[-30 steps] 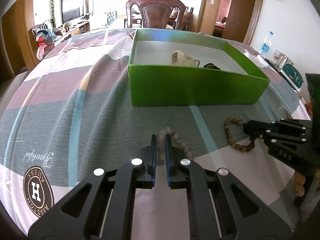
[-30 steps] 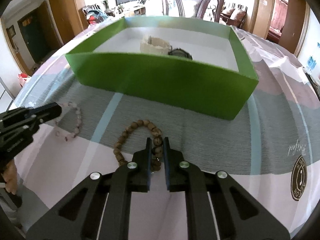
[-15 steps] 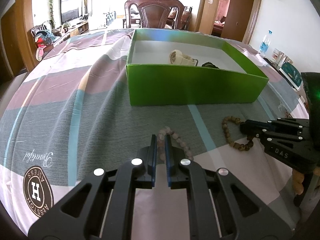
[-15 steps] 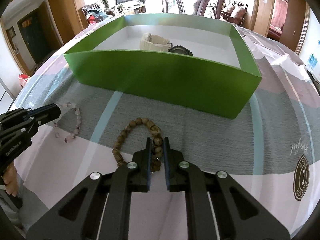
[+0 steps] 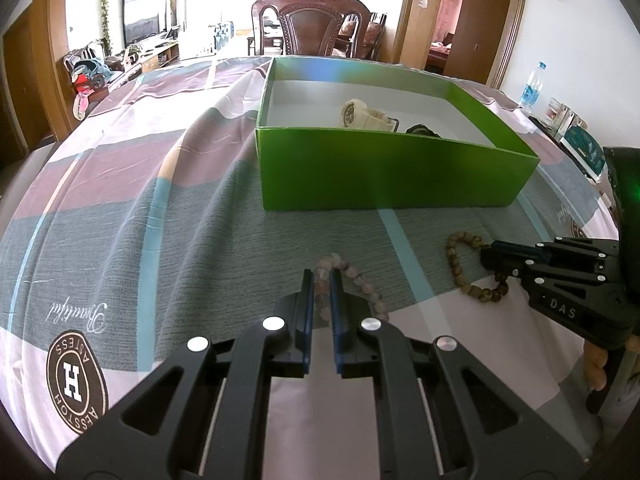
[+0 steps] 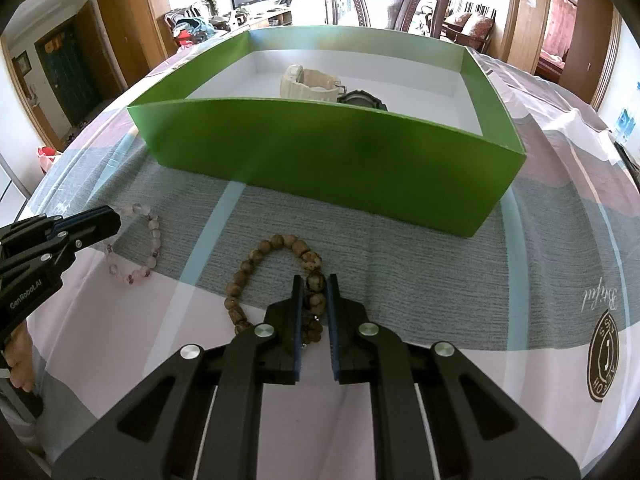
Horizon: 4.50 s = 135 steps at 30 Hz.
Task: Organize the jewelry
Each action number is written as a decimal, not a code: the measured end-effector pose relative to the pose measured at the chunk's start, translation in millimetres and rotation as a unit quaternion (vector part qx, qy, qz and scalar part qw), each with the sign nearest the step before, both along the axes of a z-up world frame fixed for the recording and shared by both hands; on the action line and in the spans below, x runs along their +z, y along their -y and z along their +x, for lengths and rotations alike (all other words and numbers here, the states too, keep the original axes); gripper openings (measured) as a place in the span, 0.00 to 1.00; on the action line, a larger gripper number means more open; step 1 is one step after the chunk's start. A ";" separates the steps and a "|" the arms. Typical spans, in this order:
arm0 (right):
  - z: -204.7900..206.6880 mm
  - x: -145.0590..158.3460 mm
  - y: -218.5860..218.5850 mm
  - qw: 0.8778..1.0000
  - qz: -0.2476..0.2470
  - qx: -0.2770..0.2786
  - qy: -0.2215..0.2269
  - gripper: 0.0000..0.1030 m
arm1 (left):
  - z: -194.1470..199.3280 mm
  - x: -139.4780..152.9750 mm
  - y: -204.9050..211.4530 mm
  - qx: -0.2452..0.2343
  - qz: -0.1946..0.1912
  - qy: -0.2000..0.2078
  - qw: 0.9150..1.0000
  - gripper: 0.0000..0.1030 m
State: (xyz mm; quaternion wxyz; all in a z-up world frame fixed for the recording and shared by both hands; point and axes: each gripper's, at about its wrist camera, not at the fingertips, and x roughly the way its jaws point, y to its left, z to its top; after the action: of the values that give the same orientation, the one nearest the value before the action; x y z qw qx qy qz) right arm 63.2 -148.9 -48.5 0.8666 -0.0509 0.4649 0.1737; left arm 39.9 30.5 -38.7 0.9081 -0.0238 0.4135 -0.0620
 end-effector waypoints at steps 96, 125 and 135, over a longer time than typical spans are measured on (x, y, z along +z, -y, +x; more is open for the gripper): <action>-19.3 66.4 32.7 0.978 0.000 -0.115 0.173 0.97 | 10.5 59.7 36.3 0.013 0.076 0.122 0.989 0.95; -25.5 67.5 29.7 0.973 0.012 -0.132 0.191 0.97 | 6.4 62.0 33.9 0.029 0.071 0.134 0.988 0.96; -35.0 66.6 18.1 0.964 -0.009 -0.146 0.223 0.97 | 4.1 62.4 33.3 0.041 0.072 0.136 0.987 0.96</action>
State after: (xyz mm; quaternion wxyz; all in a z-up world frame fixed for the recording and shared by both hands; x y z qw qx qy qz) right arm 28.2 -167.0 18.1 0.9639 -0.0282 0.2636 0.0255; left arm 44.0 -2.8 23.7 0.9569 0.0333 0.2886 0.0021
